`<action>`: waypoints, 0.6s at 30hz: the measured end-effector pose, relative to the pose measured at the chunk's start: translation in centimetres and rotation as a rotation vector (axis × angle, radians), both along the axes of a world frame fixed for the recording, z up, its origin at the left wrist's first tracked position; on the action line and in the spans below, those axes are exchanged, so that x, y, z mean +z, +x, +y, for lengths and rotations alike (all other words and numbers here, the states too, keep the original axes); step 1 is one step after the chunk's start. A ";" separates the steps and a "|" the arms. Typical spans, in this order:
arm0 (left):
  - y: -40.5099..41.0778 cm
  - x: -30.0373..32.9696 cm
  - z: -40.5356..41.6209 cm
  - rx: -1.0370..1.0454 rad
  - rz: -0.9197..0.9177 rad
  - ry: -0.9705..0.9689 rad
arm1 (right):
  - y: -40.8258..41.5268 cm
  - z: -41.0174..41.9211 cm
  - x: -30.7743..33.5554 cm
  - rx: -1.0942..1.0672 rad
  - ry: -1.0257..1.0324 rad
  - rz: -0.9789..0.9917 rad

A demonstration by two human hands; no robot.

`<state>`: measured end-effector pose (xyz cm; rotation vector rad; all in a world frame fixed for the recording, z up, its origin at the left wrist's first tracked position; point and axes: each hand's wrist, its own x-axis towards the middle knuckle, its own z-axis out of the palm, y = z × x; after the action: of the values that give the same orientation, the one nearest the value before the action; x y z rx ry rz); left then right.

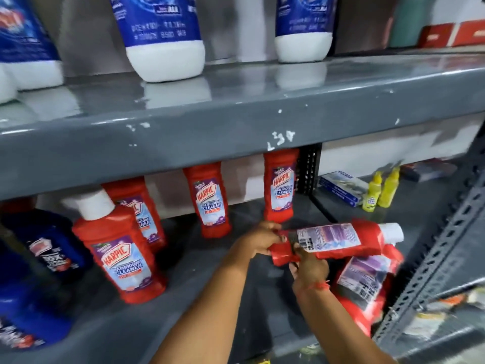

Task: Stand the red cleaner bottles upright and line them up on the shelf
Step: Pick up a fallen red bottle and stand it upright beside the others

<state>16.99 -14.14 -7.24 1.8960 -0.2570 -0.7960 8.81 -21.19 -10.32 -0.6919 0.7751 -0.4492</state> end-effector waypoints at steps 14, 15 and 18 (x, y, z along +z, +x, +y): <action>-3.7 -3.0 10.3 0.250 -0.498 0.015 | 1.1 2.8 -1.6 0.549 -0.863 -0.082; -4.0 -3.1 10.8 0.292 -0.517 0.042 | 1.3 3.1 -1.5 0.598 -0.900 -0.104; -4.5 -3.8 12.4 0.366 -0.525 0.105 | 2.0 3.8 -0.9 0.746 -1.014 -0.172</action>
<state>12.51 -1.73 -11.05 2.1447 -0.1805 -0.0590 10.79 -17.37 -11.21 -1.7750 0.0296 -0.1770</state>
